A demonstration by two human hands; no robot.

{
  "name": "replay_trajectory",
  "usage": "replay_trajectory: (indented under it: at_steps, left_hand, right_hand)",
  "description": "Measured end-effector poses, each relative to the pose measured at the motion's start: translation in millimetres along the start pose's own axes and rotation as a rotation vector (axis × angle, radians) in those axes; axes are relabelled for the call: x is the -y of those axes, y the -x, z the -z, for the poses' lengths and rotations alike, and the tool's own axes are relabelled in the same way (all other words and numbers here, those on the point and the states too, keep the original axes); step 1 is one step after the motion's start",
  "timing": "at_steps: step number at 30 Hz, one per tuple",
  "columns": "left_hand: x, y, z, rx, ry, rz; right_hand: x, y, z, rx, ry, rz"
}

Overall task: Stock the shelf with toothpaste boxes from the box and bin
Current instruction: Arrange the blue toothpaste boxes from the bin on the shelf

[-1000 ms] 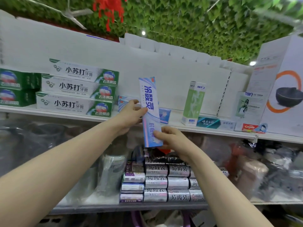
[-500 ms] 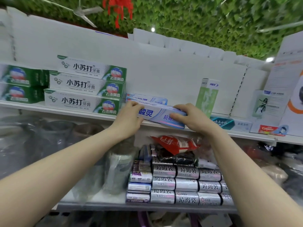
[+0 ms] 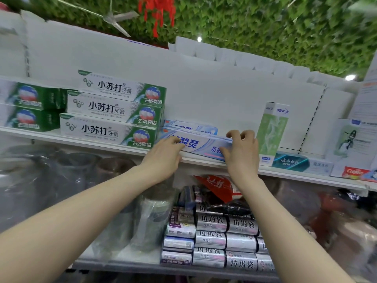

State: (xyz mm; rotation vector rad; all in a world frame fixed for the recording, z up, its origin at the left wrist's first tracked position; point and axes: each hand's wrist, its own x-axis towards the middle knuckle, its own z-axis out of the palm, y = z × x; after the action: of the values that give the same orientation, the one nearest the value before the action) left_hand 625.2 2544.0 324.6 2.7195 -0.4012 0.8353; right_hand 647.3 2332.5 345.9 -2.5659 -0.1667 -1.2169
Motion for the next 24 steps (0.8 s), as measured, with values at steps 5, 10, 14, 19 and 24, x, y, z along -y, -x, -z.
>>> replay_trajectory:
  at_steps: [5,10,14,19,24]
  left_hand:
    - [-1,-10,-6,-0.019,-0.021,-0.025]
    - [-3,-22,-11,-0.012,-0.051,-0.015]
    - [-5,-30,-12,0.012,-0.047,0.024]
    - [-7,-41,-18,0.024,-0.023,0.047]
    - [-7,-55,-24,0.036,-0.001,0.093]
  right_hand:
    - [-4,-9,-12,0.127,0.065,-0.066]
    - [-9,-26,-23,0.218,-0.072,-0.132]
    - [-13,-38,-30,0.274,-0.078,-0.139]
    - [-9,-47,-35,0.109,0.101,-0.089]
    - [-6,-52,-48,0.249,0.031,-0.006]
